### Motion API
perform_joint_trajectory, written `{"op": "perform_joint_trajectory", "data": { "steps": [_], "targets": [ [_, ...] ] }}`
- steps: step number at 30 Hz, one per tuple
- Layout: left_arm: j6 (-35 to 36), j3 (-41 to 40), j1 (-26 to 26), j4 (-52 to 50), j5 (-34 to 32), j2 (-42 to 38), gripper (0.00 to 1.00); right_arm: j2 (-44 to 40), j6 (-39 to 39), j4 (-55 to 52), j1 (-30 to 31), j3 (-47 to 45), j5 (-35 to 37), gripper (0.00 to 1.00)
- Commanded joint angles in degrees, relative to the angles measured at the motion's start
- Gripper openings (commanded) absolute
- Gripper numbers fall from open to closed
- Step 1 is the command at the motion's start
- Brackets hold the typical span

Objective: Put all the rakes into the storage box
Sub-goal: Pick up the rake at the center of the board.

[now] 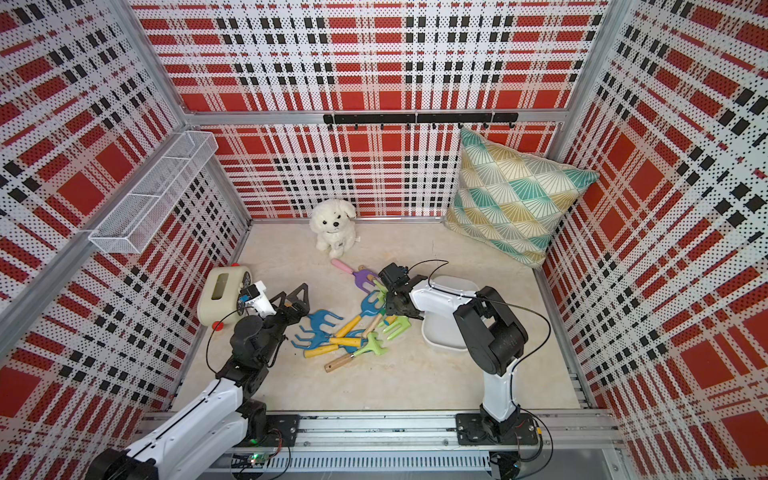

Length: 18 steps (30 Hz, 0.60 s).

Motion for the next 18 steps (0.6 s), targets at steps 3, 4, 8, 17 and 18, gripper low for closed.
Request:
{"op": "perform_joint_trajectory", "data": {
  "steps": [3, 4, 8, 17, 18],
  "targets": [
    [-0.2, -0.1, 0.7, -0.6, -0.3, -0.6, 0.99, 1.9, 0.1, -0.2, 0.9, 1.3, 1.0, 0.48],
    [-0.3, -0.1, 0.7, -0.7, -0.4, -0.6, 0.99, 2.0, -0.1, -0.2, 1.0, 1.4, 1.1, 0.46],
    [-0.3, -0.2, 0.9, -0.6, -0.3, -0.7, 0.99, 2.0, -0.2, -0.5, 1.0, 1.6, 1.5, 0.41],
    [-0.4, -0.3, 0.8, -0.6, -0.3, -1.0, 0.99, -1.2, -0.2, -1.9, 1.0, 1.6, 4.2, 0.21],
    [-0.4, -0.4, 0.8, -0.6, -0.3, -1.0, 0.99, -2.0, -0.2, -2.0, 0.9, 1.4, 5.1, 0.21]
  ]
}}
